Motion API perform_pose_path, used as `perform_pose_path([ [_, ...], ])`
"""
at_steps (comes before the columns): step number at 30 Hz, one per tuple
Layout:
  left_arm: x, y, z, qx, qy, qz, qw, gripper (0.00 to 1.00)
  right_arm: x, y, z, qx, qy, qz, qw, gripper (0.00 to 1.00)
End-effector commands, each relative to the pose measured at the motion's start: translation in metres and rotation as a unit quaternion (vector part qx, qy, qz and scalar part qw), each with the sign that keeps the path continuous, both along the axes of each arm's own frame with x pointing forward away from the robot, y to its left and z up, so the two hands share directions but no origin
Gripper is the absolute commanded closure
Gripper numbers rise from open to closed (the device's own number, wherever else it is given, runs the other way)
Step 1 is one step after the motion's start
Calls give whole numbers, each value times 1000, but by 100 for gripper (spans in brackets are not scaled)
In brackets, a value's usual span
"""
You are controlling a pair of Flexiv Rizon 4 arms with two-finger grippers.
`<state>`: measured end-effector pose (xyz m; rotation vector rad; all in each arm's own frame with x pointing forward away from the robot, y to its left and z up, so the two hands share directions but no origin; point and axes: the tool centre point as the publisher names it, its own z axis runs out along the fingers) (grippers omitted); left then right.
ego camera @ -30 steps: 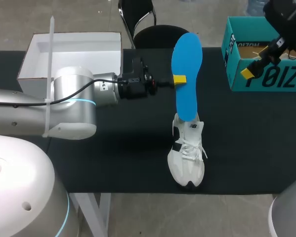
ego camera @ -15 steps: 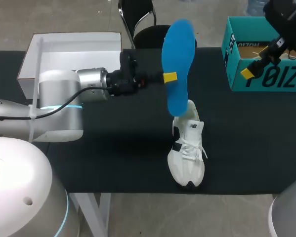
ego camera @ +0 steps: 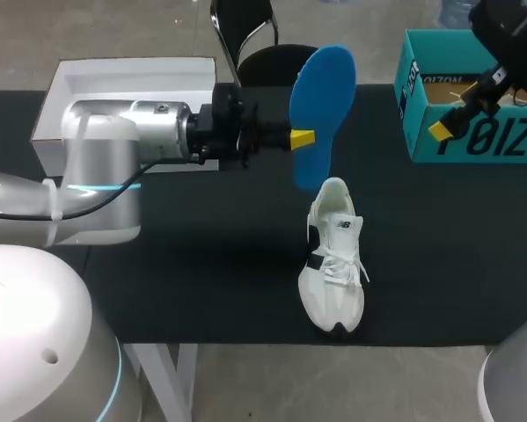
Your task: Take the shoe out of the shoebox, open the shoe tongue, remove and reinsert the insole, then place the shoe into the shoebox
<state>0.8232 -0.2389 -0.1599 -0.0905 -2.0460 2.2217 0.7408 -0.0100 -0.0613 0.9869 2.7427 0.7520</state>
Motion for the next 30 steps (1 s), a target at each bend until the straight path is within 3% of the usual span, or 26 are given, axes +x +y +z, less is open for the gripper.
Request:
perform_pose_path([
  [1,1,0,0,0,1,-2,1000,100,1,0,-1,0,1,0,1000,0],
  [2,1,0,0,0,1,-2,1000,100,1,0,-1,0,1,0,1000,0],
  [5,-4,-8,4,-14,-124,-23,992,100,1,0,-1,0,1,0,1000,0],
  [8,-14,-12,7,-32,-245,-62,967,100,1,0,-1,0,1,0,1000,0],
  [15,-32,-23,18,-26,-410,-46,911,100,1,0,-1,0,1,0,1000,0],
  [30,-32,-23,18,-26,-410,-46,911,100,1,0,-1,0,1,0,1000,0],
])
